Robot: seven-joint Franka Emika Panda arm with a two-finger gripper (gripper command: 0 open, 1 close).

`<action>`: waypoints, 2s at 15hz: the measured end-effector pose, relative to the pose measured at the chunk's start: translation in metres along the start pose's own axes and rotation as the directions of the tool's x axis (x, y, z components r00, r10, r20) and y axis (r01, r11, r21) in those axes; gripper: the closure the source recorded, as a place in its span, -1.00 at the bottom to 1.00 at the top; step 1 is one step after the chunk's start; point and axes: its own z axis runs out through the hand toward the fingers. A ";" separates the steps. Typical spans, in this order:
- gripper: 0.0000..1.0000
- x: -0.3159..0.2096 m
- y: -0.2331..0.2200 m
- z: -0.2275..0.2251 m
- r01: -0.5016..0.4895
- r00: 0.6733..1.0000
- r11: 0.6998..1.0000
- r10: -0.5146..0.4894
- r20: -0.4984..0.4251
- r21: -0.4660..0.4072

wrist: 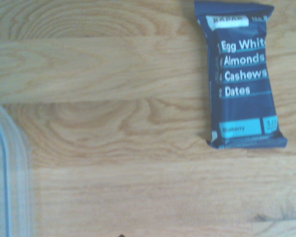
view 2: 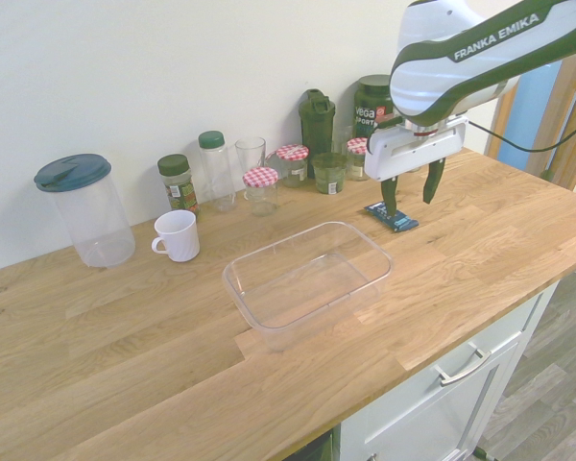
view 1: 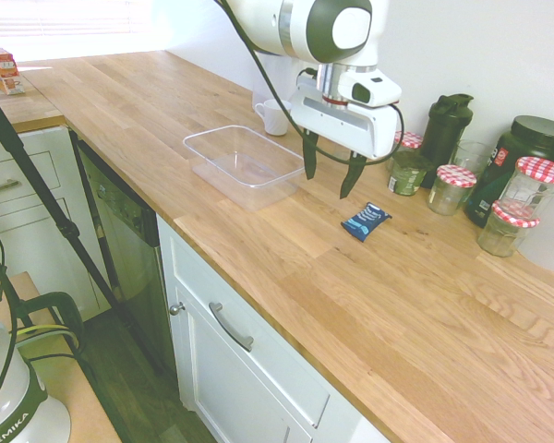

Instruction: Put the protein bar into the container

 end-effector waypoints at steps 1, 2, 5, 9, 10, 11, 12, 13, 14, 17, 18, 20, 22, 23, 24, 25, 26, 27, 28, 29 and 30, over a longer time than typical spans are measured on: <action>-1.00 0.008 -0.006 0.007 -0.003 1.000 1.000 0.003 0.006 -0.007; -1.00 0.015 -0.011 0.014 -0.007 1.000 1.000 0.007 0.011 -0.014; -1.00 0.031 -0.020 0.034 -0.013 1.000 0.999 0.014 0.026 -0.034; -1.00 0.046 -0.020 0.048 -0.021 0.999 0.999 0.022 0.042 -0.036; -1.00 0.050 -0.019 0.049 -0.019 0.999 0.999 0.021 0.042 -0.036; -1.00 0.054 -0.020 0.051 -0.016 0.999 0.999 0.018 0.042 -0.035; -1.00 0.056 -0.020 0.053 -0.013 0.999 0.999 0.015 0.044 -0.035; -1.00 0.059 -0.020 0.057 -0.011 0.999 0.999 0.013 0.047 -0.036; -1.00 0.061 -0.021 0.062 -0.009 0.999 0.999 0.011 0.051 -0.038; -1.00 0.065 -0.023 0.074 -0.004 0.998 0.999 0.006 0.060 -0.041; -1.00 0.066 -0.022 0.075 -0.002 0.998 0.999 0.005 0.062 -0.043; -1.00 0.067 -0.021 0.078 -0.001 0.998 0.999 0.004 0.063 -0.046; -1.00 0.070 -0.019 0.083 -0.003 0.998 0.999 0.006 0.064 -0.050; -1.00 0.071 -0.018 0.086 -0.003 0.998 0.999 0.006 0.064 -0.050; -1.00 0.072 -0.019 0.089 -0.004 0.998 0.999 0.007 0.064 -0.048; -1.00 0.074 -0.019 0.090 -0.006 0.998 0.999 0.009 0.065 -0.046; -1.00 0.076 -0.019 0.090 -0.008 0.998 0.999 0.010 0.065 -0.042; -1.00 0.080 -0.020 0.089 -0.008 0.998 0.999 0.010 0.063 -0.038; -1.00 0.083 -0.021 0.088 -0.007 0.998 0.999 0.009 0.059 -0.034; 1.00 0.086 -0.022 0.087 -0.006 0.998 0.999 0.008 0.058 -0.033; 1.00 0.088 -0.023 0.087 -0.005 0.998 0.999 0.007 0.058 -0.031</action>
